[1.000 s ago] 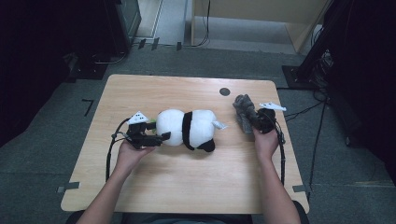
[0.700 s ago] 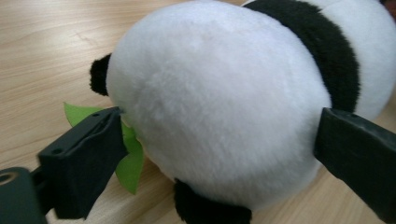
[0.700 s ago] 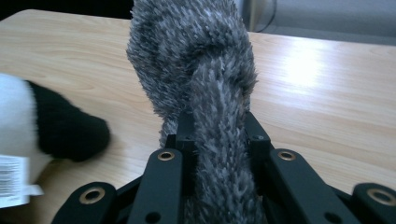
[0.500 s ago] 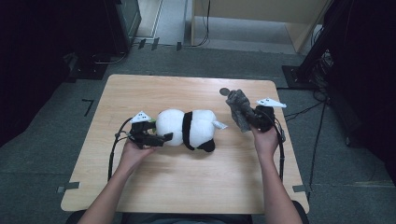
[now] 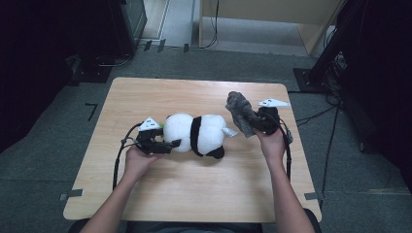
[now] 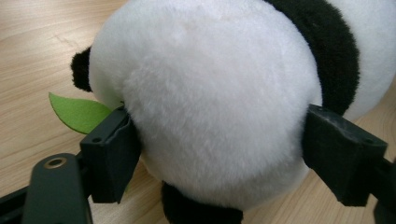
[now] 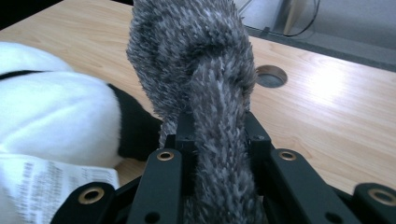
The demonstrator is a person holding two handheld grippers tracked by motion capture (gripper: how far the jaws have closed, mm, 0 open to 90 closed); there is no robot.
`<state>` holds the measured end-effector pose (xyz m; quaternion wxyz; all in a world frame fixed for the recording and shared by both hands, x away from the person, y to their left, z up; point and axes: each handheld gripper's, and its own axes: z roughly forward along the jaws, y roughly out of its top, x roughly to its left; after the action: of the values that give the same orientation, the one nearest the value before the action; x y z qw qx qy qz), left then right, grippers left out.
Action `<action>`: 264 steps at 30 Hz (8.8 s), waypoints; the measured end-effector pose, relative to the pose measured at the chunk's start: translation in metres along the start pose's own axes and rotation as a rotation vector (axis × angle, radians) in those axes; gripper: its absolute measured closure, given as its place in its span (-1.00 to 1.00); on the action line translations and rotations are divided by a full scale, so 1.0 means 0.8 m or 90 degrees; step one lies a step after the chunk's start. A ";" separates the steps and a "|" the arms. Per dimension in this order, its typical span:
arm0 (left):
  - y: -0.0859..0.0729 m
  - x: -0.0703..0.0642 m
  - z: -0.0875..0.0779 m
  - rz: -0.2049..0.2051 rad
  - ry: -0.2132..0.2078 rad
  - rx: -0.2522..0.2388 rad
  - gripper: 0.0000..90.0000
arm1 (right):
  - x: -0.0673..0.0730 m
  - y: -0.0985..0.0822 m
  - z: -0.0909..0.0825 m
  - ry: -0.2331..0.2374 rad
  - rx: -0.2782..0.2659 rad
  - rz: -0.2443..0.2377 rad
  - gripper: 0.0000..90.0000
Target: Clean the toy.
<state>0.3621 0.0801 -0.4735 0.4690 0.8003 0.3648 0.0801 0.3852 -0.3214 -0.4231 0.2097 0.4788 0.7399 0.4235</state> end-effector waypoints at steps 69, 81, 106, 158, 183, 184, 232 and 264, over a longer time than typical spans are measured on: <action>-0.028 -0.020 -0.015 -0.021 0.034 -0.034 -0.20 | 0.148 0.089 0.118 0.170 0.120 -0.169 0.63; -0.027 -0.021 -0.014 -0.029 0.036 -0.035 -0.20 | 0.100 0.085 0.109 0.155 0.124 -0.115 0.65; -0.027 -0.018 -0.015 -0.036 0.028 -0.030 -0.22 | 0.043 0.079 0.060 0.091 0.105 -0.065 0.65; -0.031 -0.024 -0.012 -0.043 0.039 -0.037 -0.19 | 0.105 0.089 0.116 0.175 0.159 -0.105 0.62; -0.027 -0.019 -0.011 -0.046 0.025 -0.025 -0.20 | 0.032 0.066 0.075 0.107 0.169 -0.033 0.63; -0.027 -0.019 -0.011 -0.046 0.025 -0.025 -0.20 | 0.032 0.066 0.075 0.107 0.169 -0.033 0.63; -0.025 -0.019 -0.009 -0.047 0.022 -0.032 -0.40 | 0.192 0.074 0.083 0.248 0.112 -0.164 0.61; -0.024 -0.018 -0.008 -0.052 0.017 -0.030 -0.40 | 0.109 0.070 0.017 0.148 0.089 -0.104 0.62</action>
<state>0.3389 0.0811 -0.4823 0.4856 0.7723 0.4016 0.0801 0.3852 -0.2279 -0.3756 0.1228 0.3782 0.8234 0.4047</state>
